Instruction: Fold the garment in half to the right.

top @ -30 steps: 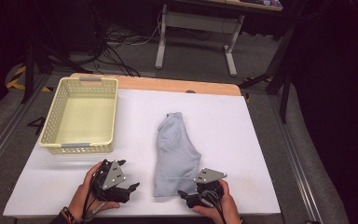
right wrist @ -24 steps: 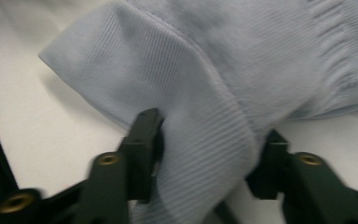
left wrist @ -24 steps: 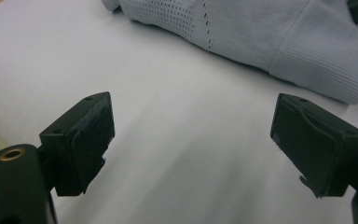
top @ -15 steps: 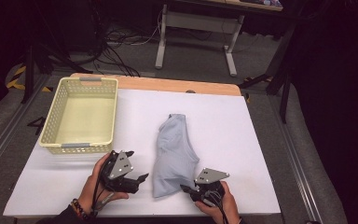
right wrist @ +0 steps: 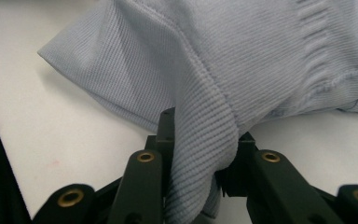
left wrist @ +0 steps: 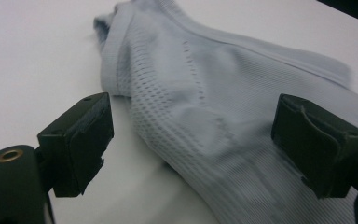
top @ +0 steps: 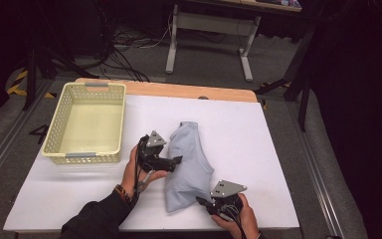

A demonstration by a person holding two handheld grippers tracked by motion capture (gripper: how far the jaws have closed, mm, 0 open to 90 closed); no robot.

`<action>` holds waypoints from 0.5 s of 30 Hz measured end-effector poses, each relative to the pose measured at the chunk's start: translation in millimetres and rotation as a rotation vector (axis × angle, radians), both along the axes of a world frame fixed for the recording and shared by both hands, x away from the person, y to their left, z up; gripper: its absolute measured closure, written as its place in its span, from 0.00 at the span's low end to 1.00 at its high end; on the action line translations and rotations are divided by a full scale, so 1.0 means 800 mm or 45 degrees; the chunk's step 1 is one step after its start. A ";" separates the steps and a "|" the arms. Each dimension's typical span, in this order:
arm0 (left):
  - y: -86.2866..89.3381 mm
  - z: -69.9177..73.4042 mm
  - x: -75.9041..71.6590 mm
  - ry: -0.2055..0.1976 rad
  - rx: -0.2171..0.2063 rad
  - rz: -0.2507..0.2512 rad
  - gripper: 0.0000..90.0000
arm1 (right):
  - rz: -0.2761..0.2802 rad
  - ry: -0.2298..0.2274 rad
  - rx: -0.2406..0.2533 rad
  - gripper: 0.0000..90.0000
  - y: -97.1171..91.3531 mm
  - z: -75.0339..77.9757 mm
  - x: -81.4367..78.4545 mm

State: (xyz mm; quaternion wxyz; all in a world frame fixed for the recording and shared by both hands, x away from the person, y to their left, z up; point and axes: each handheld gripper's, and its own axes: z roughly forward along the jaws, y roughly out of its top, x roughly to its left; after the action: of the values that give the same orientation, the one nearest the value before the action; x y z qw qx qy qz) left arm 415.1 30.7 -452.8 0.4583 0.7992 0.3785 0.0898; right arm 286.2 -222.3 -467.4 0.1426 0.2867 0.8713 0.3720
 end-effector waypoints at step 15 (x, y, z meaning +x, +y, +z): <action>-0.030 -0.020 0.015 0.080 0.155 -0.045 0.52 | 0.004 -0.002 0.010 0.80 -0.001 -0.001 0.000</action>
State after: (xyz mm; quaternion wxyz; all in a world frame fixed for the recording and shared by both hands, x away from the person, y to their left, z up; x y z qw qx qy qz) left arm 426.9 6.3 -468.6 0.3983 0.8345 0.3725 0.0794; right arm 286.5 -223.0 -468.3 0.1415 0.2857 0.8701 0.3758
